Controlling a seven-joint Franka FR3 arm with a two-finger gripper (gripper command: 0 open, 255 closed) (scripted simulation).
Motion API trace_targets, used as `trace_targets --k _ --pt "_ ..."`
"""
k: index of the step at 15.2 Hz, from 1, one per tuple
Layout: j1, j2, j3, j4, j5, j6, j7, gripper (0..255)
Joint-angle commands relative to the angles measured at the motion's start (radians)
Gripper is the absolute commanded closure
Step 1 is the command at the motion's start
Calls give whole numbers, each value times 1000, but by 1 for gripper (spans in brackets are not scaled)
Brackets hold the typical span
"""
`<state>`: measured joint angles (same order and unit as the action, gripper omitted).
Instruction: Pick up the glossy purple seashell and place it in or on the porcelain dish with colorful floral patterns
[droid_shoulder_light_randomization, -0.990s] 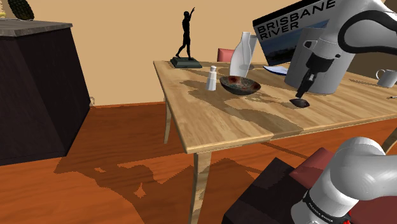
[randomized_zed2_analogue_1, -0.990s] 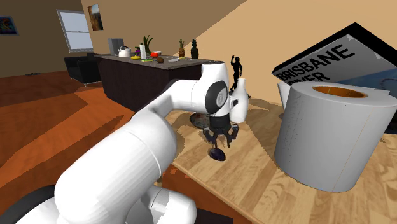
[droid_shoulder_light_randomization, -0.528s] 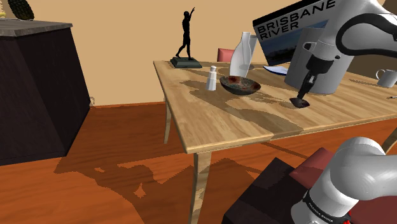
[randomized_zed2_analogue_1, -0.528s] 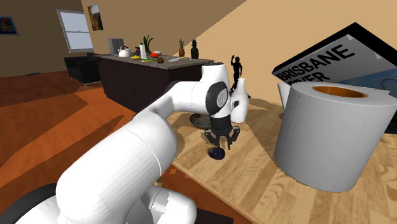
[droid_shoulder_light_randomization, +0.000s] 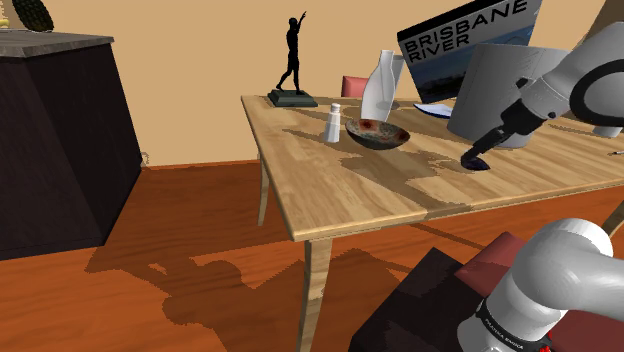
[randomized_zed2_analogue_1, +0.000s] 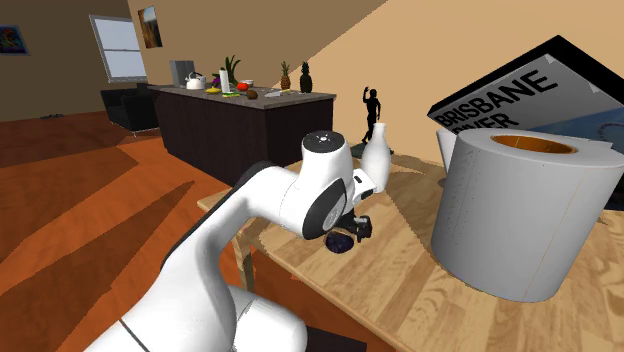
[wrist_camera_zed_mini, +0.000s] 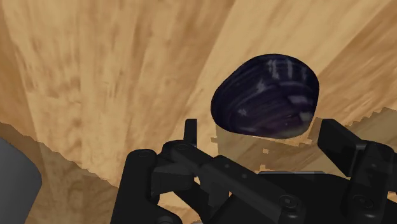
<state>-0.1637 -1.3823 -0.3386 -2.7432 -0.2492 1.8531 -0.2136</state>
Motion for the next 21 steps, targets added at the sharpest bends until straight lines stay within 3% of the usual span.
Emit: trace_targets --k 1,10,11,21 --pt "-2 0 -7 -26 -5 29 4 0" --pt "-4 5 -14 -44 -10 52 6 0" --pt "-4 5 -14 -44 -10 52 6 255" --pt "1 11 -9 -30 -6 44 7 255"
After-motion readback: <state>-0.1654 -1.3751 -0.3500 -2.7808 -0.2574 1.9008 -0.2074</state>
